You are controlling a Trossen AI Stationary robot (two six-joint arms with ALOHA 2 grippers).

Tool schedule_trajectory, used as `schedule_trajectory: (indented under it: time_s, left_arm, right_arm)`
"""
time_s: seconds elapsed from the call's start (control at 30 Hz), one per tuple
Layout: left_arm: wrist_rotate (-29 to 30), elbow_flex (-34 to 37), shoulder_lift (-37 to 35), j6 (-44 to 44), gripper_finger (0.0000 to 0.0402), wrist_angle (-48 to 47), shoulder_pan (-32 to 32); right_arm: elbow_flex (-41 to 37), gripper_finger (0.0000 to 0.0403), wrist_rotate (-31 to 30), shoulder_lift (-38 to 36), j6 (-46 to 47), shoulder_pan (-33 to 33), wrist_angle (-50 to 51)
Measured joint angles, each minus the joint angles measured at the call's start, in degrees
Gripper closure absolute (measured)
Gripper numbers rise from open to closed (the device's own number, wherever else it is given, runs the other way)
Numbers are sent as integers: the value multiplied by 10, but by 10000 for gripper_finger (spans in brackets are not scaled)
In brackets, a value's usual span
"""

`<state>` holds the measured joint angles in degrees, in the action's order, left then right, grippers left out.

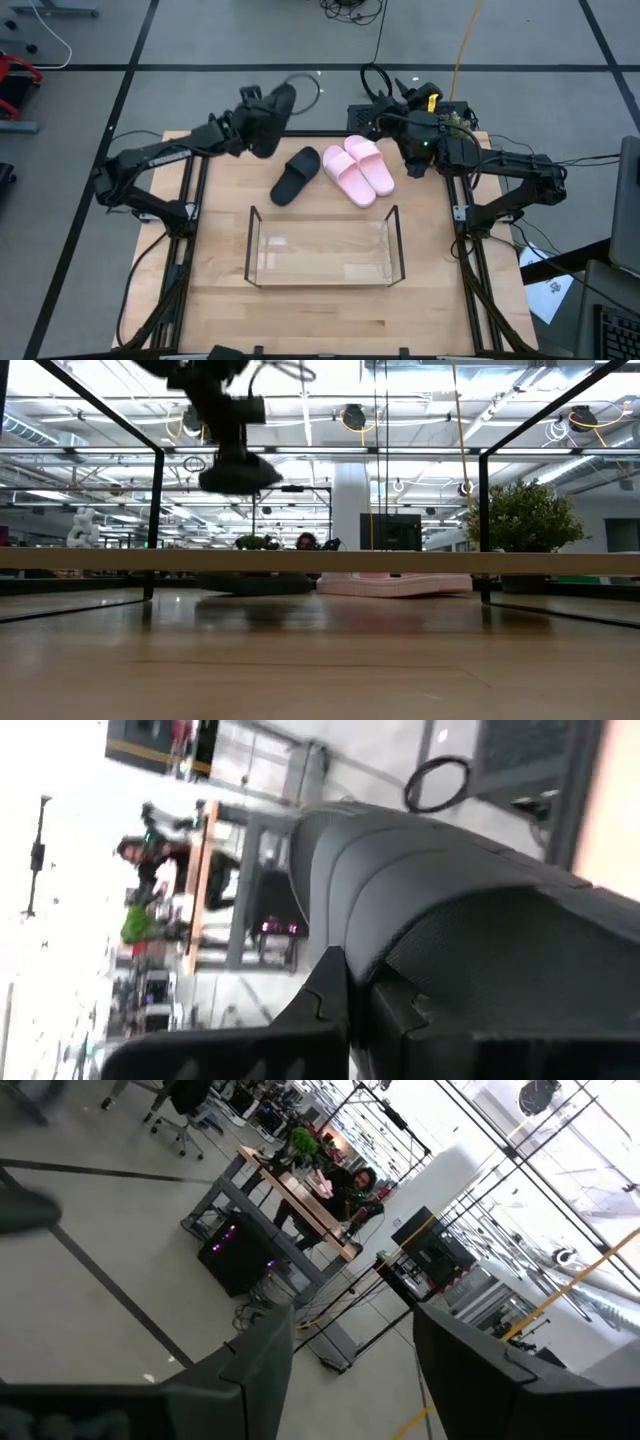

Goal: Pick and place slides into the shelf
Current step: Put the left black slides on the shelf

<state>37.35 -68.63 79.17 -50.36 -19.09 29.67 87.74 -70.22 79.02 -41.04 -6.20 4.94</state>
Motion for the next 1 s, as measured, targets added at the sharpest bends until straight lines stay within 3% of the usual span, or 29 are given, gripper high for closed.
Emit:
schedule_trajectory:
  time_s: [0.13,0.3,0.43,0.53,0.67,0.77,0.93,1.0]
  left_arm:
    - [39,-108,2,48,400,-127,-27]
    - [78,-195,7,167,401,-261,-111]
    - [130,-212,16,207,401,-281,-205]
    - [166,-225,48,231,401,-284,-266]
    - [172,-274,110,316,401,-332,-316]
    - [184,-341,171,412,401,-456,-332]
    - [141,-487,261,630,401,-707,-332]
    - [128,-509,280,679,401,-703,-334]
  right_arm:
    - [0,206,0,0,1,-8,-2]
    - [0,206,0,0,3,-22,-4]
    - [0,206,3,0,-2,-43,-4]
    - [0,206,38,0,-2,-60,-4]
    - [0,206,71,0,-2,-78,-4]
    - [0,206,72,0,-3,-89,-4]
    - [0,206,72,-8,-2,-105,-4]
    - [0,206,71,-15,-2,-113,-4]
